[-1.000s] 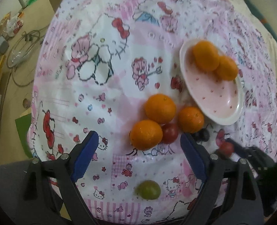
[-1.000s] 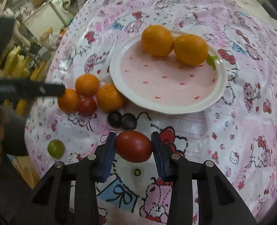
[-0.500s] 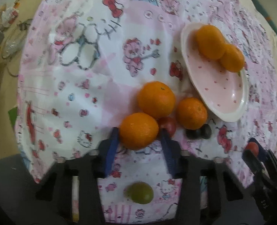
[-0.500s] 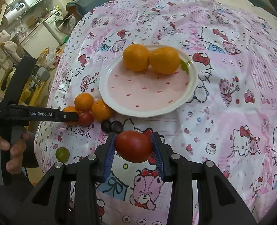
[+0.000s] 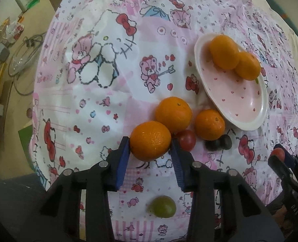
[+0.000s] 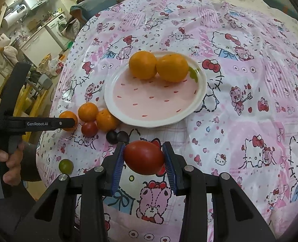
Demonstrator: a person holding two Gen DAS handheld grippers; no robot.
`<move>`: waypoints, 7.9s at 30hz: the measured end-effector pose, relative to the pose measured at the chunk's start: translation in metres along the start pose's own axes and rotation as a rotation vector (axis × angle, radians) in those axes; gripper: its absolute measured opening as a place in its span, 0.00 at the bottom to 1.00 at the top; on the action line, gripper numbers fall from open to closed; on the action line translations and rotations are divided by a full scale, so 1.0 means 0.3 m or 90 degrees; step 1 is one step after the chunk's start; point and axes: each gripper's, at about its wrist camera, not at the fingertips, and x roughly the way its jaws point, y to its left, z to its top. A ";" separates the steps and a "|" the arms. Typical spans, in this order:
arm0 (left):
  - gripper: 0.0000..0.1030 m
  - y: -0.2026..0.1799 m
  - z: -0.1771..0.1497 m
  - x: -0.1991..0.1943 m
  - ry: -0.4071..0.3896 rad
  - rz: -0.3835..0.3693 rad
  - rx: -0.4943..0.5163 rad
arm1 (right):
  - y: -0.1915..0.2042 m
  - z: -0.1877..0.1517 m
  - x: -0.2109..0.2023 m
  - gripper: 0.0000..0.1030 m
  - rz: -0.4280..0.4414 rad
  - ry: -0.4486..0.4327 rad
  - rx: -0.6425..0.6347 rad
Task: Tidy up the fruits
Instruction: 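Grasp a red tomato with the right gripper while the left gripper grasps a small tangerine, then place the tangerine on the plate with the left gripper while the right gripper carries the tomato, then lower the red tomato onto the plate and open the right gripper, then grasp the black grape beside the plate rim with the right gripper, then grasp a red cherry tomato with the left gripper while the right gripper lifts the grape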
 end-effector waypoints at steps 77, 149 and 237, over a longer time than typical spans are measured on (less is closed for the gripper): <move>0.37 -0.378 0.286 0.119 -0.069 0.019 0.245 | -0.248 0.311 0.258 0.40 0.000 0.056 0.059; 0.76 -0.185 0.057 -0.217 -0.196 0.037 0.157 | -0.204 0.147 -0.171 0.79 0.005 -0.113 0.168; 0.24 -0.167 -0.073 -0.016 -0.034 0.031 0.134 | -0.074 0.003 0.017 0.22 0.095 0.007 0.090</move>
